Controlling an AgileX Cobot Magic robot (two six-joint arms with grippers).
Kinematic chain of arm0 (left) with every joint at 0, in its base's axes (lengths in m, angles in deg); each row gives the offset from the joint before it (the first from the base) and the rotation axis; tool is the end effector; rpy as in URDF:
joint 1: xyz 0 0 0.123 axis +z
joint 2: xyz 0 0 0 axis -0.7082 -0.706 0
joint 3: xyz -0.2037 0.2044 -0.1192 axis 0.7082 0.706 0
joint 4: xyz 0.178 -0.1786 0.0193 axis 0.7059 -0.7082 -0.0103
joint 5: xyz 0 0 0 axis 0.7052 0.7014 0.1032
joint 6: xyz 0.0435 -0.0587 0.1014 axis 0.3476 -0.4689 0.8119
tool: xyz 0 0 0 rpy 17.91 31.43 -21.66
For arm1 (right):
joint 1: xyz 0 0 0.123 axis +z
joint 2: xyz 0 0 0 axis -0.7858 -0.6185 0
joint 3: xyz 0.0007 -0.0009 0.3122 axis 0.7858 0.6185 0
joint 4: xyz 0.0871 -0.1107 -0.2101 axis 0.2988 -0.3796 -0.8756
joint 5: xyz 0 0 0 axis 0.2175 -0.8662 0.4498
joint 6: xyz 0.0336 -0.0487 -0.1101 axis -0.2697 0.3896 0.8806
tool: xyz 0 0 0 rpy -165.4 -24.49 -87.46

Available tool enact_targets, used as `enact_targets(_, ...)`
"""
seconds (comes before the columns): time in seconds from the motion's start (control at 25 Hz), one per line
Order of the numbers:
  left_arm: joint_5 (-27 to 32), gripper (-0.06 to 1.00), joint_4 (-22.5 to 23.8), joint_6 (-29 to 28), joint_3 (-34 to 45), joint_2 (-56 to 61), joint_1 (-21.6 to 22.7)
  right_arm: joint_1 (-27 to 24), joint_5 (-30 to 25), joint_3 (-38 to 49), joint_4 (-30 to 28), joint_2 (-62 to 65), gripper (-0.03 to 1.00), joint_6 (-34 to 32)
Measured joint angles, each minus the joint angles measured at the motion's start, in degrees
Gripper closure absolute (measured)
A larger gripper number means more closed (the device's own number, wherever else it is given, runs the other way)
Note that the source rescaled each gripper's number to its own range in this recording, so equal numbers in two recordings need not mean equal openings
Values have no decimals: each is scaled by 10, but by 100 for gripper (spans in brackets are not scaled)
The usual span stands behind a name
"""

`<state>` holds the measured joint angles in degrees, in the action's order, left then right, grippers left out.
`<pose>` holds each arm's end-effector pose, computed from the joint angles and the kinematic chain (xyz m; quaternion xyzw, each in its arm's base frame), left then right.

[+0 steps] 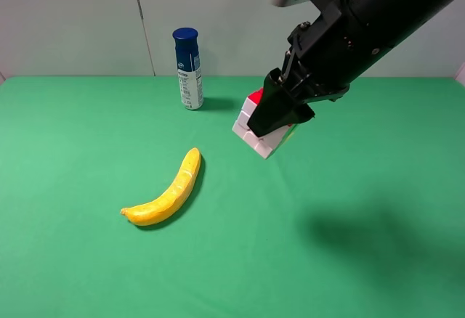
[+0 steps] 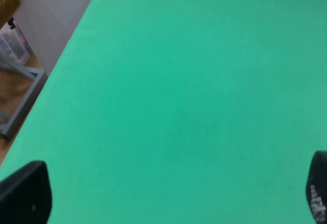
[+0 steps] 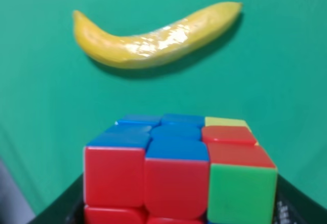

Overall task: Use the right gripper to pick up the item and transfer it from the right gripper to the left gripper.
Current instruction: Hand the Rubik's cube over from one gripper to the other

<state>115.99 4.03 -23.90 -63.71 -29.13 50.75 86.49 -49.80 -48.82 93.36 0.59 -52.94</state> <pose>-0.0046 0.0185 0.2635 -0.0997 0.8421 0.0789 0.5240 0.2291 0.2085 0.3026 -0.4049 0.8646 0.2100 0.2110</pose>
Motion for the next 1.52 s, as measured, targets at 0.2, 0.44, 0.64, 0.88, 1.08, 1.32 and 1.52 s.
enact_targets(0.2,0,-6,0,0,0,0,0,0,0,0,41,10,95,32)
enact_targets(0.44,0,-6,0,0,0,0,0,0,0,0,88,10,95,56)
enact_targets(0.64,0,-6,-2,0,0,0,0,0,0,0,111,10,95,58)
enact_targets(0.88,0,-6,-4,3,0,0,0,0,-5,-24,115,10,95,58)
enact_targets(1.08,-2,-6,-24,61,0,-15,0,0,-10,-48,122,10,95,56)
enact_targets(1.32,-16,-4,-77,165,-29,-131,-3,0,-14,-50,125,10,95,56)
enact_targets(1.52,-86,-4,-100,221,-50,-250,-45,0,-14,-50,127,10,95,56)
